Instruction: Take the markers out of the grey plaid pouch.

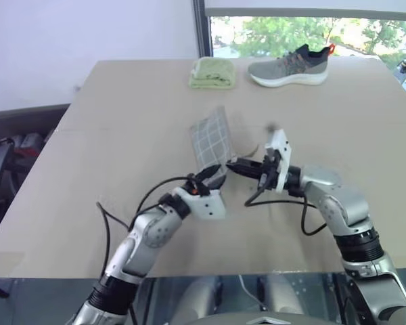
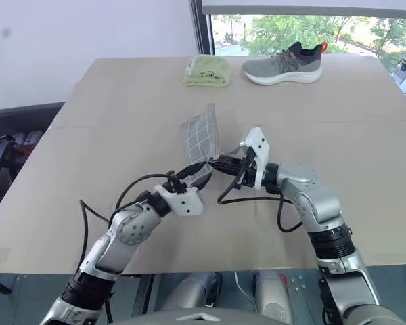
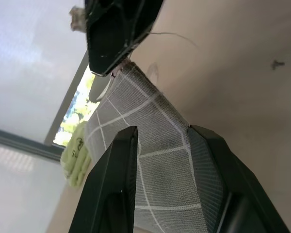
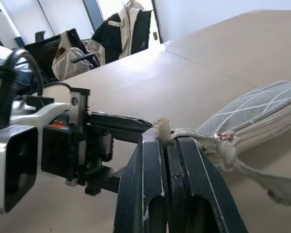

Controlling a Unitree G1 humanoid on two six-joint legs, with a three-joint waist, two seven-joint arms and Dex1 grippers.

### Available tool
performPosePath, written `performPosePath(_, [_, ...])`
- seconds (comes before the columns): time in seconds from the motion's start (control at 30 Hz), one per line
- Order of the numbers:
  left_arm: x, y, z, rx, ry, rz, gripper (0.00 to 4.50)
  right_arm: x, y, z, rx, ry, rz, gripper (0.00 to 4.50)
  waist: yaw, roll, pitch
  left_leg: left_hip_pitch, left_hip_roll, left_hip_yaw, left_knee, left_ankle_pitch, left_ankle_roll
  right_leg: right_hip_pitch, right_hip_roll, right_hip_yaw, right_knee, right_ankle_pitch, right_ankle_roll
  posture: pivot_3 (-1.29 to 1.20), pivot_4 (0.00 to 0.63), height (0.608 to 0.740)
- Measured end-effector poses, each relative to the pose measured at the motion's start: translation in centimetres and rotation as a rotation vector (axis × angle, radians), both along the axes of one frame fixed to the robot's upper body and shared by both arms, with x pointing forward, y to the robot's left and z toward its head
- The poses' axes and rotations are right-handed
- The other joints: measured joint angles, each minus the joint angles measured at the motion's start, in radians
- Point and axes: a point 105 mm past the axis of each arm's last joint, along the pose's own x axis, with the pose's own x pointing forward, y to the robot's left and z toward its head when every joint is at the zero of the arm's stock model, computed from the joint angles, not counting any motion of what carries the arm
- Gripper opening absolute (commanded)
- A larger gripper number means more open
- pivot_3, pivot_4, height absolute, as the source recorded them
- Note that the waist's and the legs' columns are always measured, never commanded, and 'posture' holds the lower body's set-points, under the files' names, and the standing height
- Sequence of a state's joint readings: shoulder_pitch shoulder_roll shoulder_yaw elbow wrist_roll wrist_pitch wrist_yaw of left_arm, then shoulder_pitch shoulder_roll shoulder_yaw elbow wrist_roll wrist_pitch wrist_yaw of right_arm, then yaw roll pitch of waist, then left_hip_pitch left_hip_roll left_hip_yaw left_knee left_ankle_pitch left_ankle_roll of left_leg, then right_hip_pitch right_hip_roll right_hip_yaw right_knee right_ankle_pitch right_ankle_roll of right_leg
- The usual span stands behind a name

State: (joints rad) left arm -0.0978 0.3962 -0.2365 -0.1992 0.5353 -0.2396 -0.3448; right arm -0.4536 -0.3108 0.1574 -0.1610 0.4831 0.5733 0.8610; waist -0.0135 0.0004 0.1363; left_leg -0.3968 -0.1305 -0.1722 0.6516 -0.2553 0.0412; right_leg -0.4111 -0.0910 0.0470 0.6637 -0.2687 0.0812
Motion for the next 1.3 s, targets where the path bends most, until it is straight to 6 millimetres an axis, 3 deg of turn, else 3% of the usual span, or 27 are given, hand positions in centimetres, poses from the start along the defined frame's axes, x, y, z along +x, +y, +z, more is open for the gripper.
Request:
performPosePath(0.2, [-0.2,-0.1,0.3,-0.086,0.061,0.02,1.67,0.0,0.1,0.0,0.002,0.001,-0.001,0.0,0.0,0.0,0.0,0.0,0.0,0.0,0.0,0.0,0.0,0.0,0.0,0.0,0.0,0.0,0.0,0.0,0.15,0.74])
performPosePath(0.73, [-1.7,0.3,0.4,-0.062,0.057,0.015,1.67,0.1,0.1,0.0,0.003,0.002,-0.005,0.0,0.001,0.0,0.0,0.0,0.0,0.0,0.0,0.0,0.0,0.0,0.0,0.0,0.0,0.0,0.0,0.0,0.15,0.74])
performPosePath(1.3, [-0.2,0.4,0.7,-0.028,0.001,0.062,1.67,0.0,0.2,-0.1,0.003,0.011,-0.005,0.0,0.001,0.0,0.0,0.0,0.0,0.0,0.0,0.0,0.0,0.0,0.001,0.0,0.0,0.0,0.0,0.0,0.15,0.74])
